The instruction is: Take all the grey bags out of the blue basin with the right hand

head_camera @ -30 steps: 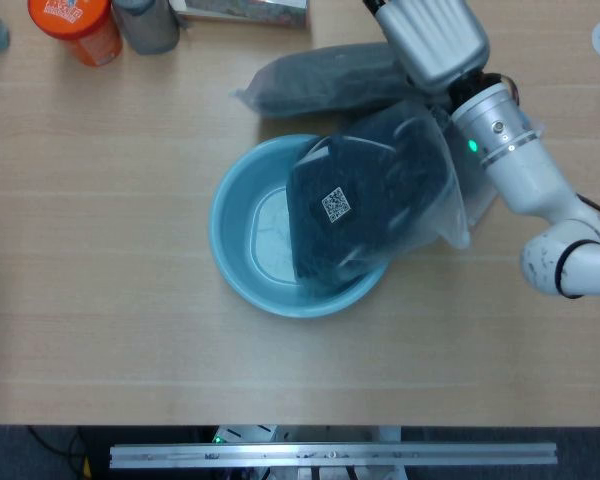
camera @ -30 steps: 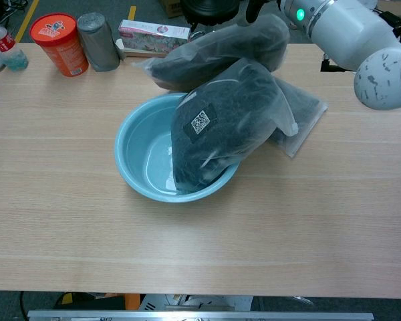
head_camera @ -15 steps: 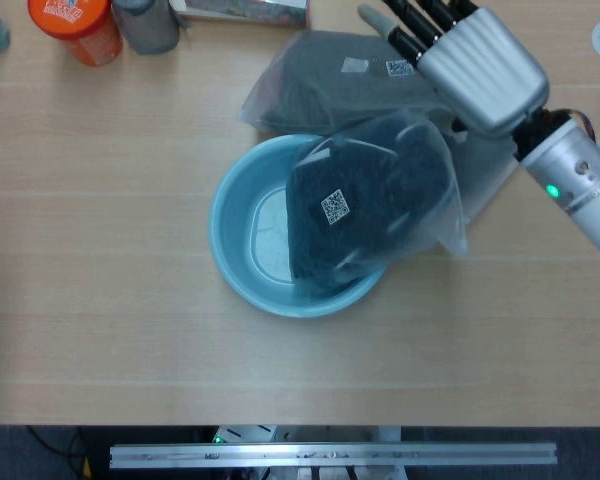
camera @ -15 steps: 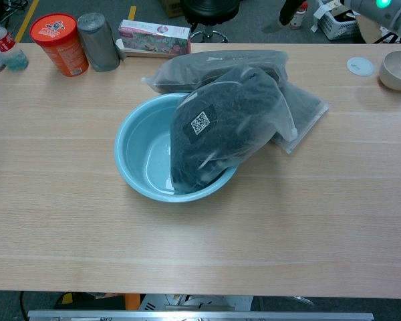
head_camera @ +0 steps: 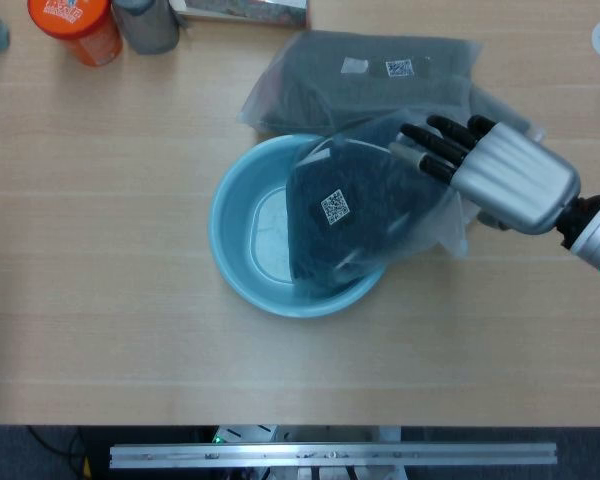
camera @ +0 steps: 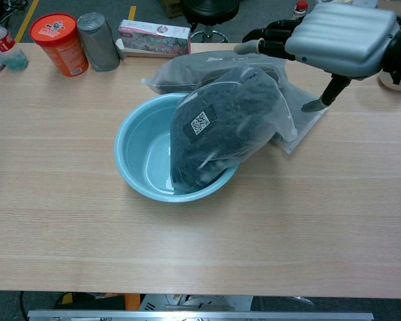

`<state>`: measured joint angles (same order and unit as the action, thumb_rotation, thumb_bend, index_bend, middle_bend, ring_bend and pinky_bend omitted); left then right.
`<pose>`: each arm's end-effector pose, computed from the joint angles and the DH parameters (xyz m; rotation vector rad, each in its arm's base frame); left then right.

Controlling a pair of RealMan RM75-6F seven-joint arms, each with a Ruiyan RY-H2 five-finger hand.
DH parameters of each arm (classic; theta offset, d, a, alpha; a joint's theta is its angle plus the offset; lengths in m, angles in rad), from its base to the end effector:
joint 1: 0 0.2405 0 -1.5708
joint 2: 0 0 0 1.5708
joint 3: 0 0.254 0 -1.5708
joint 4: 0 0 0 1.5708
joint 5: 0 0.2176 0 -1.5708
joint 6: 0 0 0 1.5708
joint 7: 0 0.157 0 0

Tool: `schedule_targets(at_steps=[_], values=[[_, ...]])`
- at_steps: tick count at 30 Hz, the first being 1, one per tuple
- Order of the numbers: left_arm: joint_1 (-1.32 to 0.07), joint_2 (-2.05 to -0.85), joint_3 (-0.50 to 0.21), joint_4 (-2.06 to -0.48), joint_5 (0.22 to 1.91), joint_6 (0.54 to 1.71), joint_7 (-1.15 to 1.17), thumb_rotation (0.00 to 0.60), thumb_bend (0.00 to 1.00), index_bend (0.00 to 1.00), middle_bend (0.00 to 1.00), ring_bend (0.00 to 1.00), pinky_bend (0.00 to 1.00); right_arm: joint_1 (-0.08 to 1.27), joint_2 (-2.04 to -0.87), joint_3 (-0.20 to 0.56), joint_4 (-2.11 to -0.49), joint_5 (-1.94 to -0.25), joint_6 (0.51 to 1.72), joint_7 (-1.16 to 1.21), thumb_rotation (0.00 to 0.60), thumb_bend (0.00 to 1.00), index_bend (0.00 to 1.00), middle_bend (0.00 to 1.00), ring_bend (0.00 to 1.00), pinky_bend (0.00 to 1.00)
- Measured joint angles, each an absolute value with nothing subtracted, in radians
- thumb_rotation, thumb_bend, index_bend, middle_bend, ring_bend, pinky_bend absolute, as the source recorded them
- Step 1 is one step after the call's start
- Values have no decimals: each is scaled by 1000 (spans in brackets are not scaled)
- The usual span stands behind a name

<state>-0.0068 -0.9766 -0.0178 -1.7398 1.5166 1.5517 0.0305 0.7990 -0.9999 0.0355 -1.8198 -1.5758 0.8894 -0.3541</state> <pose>-0.3065 0.1627 0.1876 -1.3516 -0.8827 -0.8437 -0.1216 -0.3153 0.0811 2.2785 -0.2778 0.7659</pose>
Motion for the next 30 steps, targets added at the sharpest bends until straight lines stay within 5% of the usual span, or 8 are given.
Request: schedule_targets(at_steps=[14,18,20,24,27,30], values=[[7,-979,-15,-1713,1498,1555,0,600,233,305,282,242,245,851,-1165,41,-1715,-1563,771,-517,600,0,0,85,119,326],[6,-984,-16,-1704,1498,1551,-9,600,234,305,282,242,245,866,-1207,48,-1692,-1542,751,-558,600,0,15,158,128,326],[6,-985,-16,-1702,1499,1551,-12,600,234,305,282,242,245,871,-1234,52,-1677,-1535,748,-583,600,27,171,269,192,357],[8,-984,-17,-1698,1495,1552,-17,600,233,305,282,241,245,877,-1288,57,-1634,-1561,781,-603,600,182,715,625,581,679],[11,-981,-17,-1696,1495,1556,-21,600,233,305,282,242,245,879,-1327,58,-1581,-1635,856,-564,600,228,860,734,708,813],[13,-978,-19,-1696,1493,1560,-23,600,233,305,282,242,245,880,-1354,60,-1532,-1703,955,-473,600,233,897,761,743,852]])
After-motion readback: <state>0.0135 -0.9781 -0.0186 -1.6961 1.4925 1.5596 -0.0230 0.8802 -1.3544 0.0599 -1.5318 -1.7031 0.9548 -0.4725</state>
